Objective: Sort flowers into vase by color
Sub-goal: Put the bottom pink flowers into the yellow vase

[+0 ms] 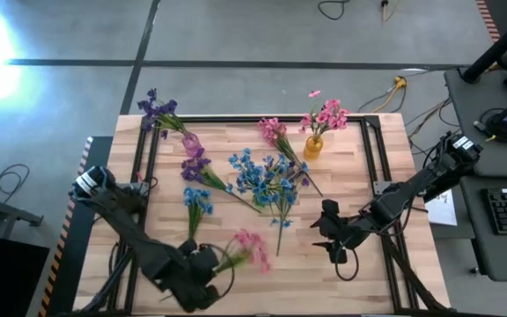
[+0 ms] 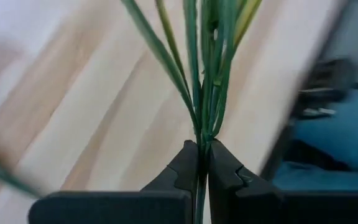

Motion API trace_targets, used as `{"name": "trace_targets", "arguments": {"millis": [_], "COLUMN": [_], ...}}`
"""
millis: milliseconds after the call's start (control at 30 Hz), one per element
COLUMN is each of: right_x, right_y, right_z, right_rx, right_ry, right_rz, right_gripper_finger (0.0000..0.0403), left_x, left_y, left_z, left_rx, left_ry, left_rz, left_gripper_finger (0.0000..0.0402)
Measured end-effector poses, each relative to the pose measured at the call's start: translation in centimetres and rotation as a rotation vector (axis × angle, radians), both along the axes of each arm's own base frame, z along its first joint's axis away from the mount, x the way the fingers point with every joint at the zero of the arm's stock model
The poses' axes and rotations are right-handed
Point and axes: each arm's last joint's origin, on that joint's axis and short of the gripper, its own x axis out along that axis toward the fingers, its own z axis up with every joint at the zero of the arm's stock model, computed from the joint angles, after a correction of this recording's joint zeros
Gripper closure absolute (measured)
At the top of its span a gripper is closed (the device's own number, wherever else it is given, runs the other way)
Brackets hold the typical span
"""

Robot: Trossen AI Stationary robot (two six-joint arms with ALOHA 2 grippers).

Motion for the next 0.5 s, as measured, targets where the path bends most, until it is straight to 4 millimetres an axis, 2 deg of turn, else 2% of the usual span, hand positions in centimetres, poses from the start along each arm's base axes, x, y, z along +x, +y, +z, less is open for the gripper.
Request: {"name": "trace_targets", "arguments": {"millis": [267,500], "right_x": [-0.4,0.0], "right_y": [0.2,1.3], "right_z": [-0.4,-0.2], "right_rx": [-0.030,0.026], "right_ry": [-0.018,-0.240], "right_rz": [-0.005,0.020], "right_gripper_finger": [0.0154,0.0154], "left_x": [-0.2,1.0], "left_y": [0.0,-0.6], "left_z": [3.5,5.1], "left_rx": [0.121,0.258], "left_ry": [-0.278,-0.494], "left_rz": [-0.119,-0.211], "left_gripper_finger": [0.0402,0.0402]}}
